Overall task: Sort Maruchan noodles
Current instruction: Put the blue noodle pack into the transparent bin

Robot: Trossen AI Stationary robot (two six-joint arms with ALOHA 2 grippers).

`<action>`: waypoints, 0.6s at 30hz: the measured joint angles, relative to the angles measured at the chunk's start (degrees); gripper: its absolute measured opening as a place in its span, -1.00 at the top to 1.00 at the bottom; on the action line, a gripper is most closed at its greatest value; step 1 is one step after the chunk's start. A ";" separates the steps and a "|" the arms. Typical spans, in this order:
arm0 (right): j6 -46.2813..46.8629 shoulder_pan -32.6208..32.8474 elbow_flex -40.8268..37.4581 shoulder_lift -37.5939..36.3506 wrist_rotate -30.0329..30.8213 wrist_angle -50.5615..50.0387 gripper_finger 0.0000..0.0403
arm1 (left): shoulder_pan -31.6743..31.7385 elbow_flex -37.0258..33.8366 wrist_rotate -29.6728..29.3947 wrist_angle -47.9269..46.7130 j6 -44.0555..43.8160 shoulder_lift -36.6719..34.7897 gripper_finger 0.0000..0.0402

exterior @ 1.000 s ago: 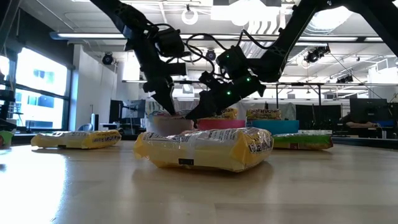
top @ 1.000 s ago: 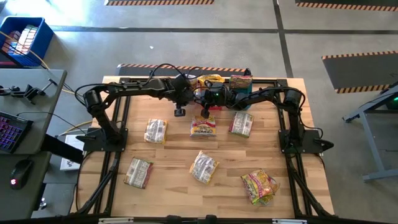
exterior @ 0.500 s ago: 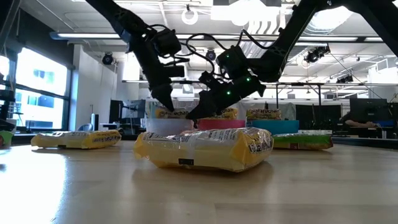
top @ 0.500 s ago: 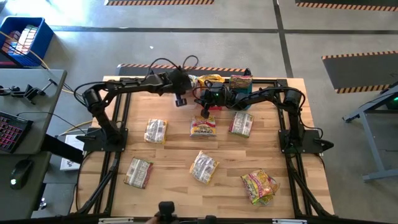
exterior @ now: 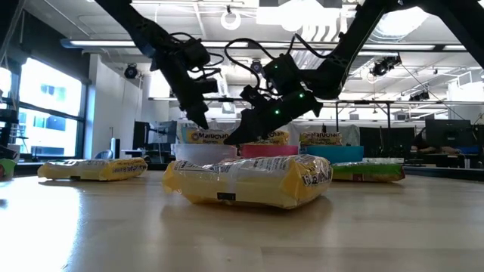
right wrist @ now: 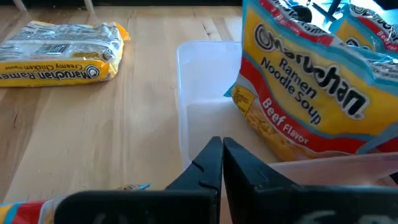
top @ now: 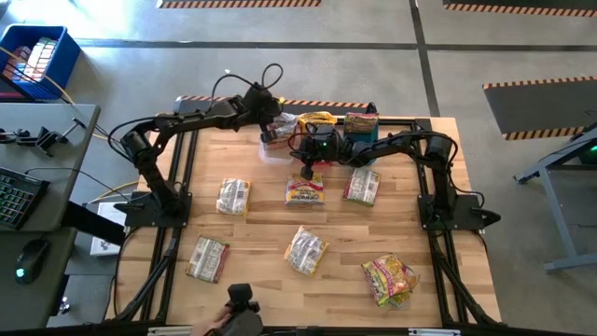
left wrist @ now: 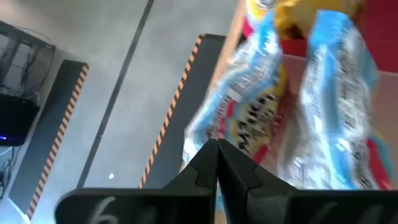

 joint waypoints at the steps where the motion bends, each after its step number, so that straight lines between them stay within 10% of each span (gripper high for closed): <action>1: -0.04 0.00 0.00 0.00 0.00 0.00 1.00 | -0.03 -0.09 0.04 -1.07 0.02 -0.72 1.00; 11: -0.17 -0.04 0.00 0.00 0.00 0.00 1.00 | -2.27 -3.63 20.04 -7.91 -1.81 -13.99 1.00; 18: -0.63 -0.04 0.00 0.00 0.02 0.11 1.00 | -4.96 -14.28 21.67 -4.43 -3.33 -18.73 1.00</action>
